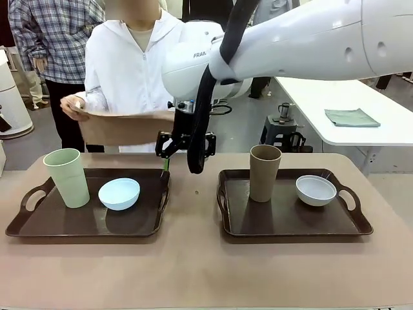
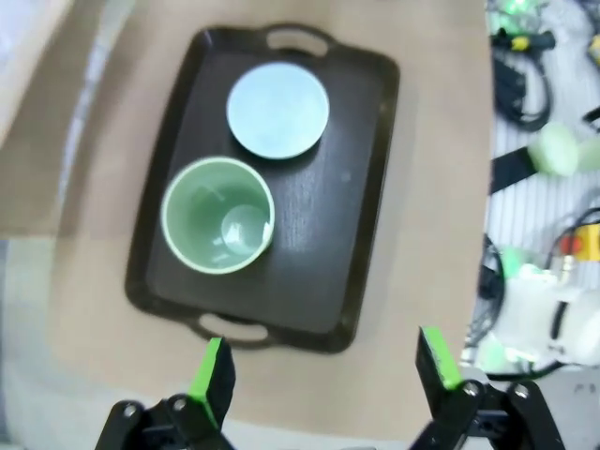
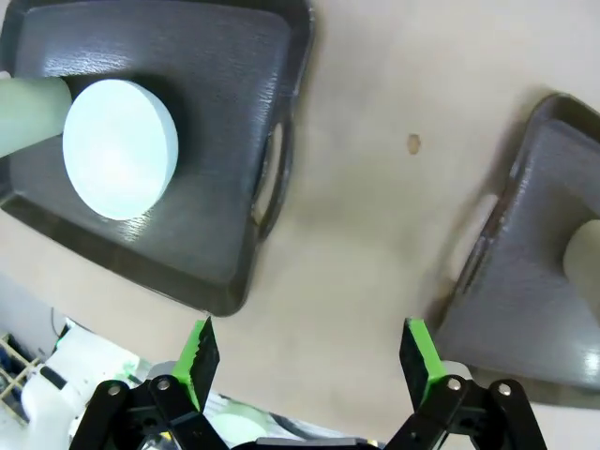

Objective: Set up a tray with a mat and arrange the tableware.
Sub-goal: Pick up the Picnic Bowl and Reusable plastic cup from the Handle tray in front of the human's position and hold them in the air.

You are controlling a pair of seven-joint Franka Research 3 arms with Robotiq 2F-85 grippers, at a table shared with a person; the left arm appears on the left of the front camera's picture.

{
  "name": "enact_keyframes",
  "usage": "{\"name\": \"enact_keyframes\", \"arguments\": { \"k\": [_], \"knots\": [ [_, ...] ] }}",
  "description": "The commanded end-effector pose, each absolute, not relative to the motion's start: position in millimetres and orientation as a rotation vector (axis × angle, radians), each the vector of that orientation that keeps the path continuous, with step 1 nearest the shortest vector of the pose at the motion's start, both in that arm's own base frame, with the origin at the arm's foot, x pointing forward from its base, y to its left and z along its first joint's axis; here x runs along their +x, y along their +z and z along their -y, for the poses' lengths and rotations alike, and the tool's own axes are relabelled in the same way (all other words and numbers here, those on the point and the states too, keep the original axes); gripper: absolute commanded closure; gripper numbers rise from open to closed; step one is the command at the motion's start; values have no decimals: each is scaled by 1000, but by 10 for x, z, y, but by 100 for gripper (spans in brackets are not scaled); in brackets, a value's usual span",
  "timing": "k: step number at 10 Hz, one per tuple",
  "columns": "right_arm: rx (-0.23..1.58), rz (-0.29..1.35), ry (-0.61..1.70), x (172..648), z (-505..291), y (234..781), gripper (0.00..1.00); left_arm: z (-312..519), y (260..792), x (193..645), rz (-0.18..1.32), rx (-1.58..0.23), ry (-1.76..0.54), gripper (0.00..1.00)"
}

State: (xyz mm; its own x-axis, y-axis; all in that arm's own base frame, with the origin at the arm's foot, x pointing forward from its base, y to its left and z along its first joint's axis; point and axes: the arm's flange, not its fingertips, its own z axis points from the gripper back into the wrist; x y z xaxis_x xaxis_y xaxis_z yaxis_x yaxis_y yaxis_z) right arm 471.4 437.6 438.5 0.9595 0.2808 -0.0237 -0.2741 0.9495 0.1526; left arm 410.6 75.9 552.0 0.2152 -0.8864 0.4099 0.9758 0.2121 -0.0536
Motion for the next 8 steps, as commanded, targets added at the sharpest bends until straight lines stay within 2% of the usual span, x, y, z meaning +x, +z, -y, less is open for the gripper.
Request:
{"name": "enact_keyframes", "arguments": {
  "k": [1, 4, 8],
  "knots": [
    [113, -10, 295, 4708, -4670, 4303, 0, -889, 5421, 4161, 432, -388, -1442, 0],
    [131, 18, 346, 4760, -4976, 4216, 0, -838, 5144, 4318, 502, -434, -1542, 0],
    [156, 9, 391, 4865, -5240, 3980, 0, -783, 4837, 4636, 511, -426, -1457, 0]
  ]
}}
